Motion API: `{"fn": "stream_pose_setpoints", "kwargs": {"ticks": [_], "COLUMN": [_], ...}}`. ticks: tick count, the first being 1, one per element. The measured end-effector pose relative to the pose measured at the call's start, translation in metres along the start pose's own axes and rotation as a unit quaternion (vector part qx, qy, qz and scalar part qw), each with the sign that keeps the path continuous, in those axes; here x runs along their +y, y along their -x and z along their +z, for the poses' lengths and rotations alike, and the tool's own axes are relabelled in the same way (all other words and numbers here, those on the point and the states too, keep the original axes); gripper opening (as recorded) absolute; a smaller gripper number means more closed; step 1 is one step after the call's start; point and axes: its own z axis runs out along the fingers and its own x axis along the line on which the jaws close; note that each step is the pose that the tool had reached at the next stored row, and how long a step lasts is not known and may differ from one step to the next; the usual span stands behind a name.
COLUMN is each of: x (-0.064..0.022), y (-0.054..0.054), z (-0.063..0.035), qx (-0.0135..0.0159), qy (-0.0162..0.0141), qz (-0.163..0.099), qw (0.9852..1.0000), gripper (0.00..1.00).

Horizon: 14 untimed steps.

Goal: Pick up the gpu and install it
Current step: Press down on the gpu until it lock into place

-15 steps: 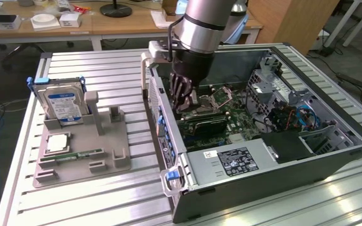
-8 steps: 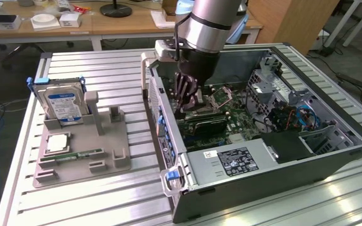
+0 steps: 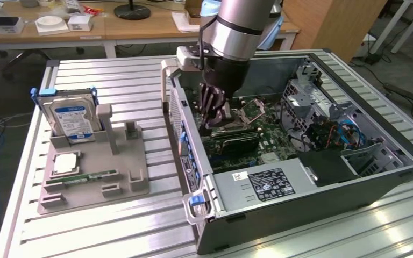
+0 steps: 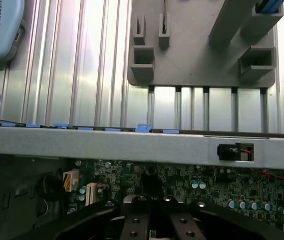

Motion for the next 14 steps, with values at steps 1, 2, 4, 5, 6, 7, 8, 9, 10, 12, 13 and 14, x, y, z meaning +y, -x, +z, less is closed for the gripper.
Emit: {"fn": "stream_pose_setpoints", "kwargs": {"ticks": [1, 2, 4, 5, 6, 7, 8, 9, 10, 12, 13, 14], "x": [0.0, 0.0003, 0.0016, 0.0022, 0.0031, 0.0037, 0.0043, 0.0052, 0.0058, 0.0067, 0.0071, 0.0074], "y": [0.0, 0.001, 0.005, 0.007, 0.009, 0.01, 0.011, 0.011, 0.011, 0.011, 0.011, 0.011], "z": [-0.0003, -0.0002, -0.0005, -0.0006, -0.0007, -0.0007, -0.0006, -0.0005, -0.0003, -0.0002, -0.0001, -0.0001], "qx": [-0.0001, -0.0002, 0.0002, 0.0004, 0.0005, 0.0005, 0.0005, 0.0005, 0.0004, 0.0005, 0.0005, 0.0006], "qy": [-0.0001, -0.0001, -0.0001, 0.0, 0.0, 0.0, 0.0, 0.0, 0.0, 0.0, 0.0, 0.0], "qz": [0.0, 0.0, 0.0, 0.0, 0.0, 0.0, 0.0, 0.0, 0.0, 0.0, 0.0, 0.0], "qw": [1.0, 1.0, 1.0, 1.0, 1.0, 1.0, 1.0, 1.0, 1.0, 1.0, 1.0, 1.0], "gripper": [0.1, 0.1, 0.1, 0.1, 0.1, 0.1, 0.1, 0.1, 0.1, 0.1, 0.1, 0.1]}}
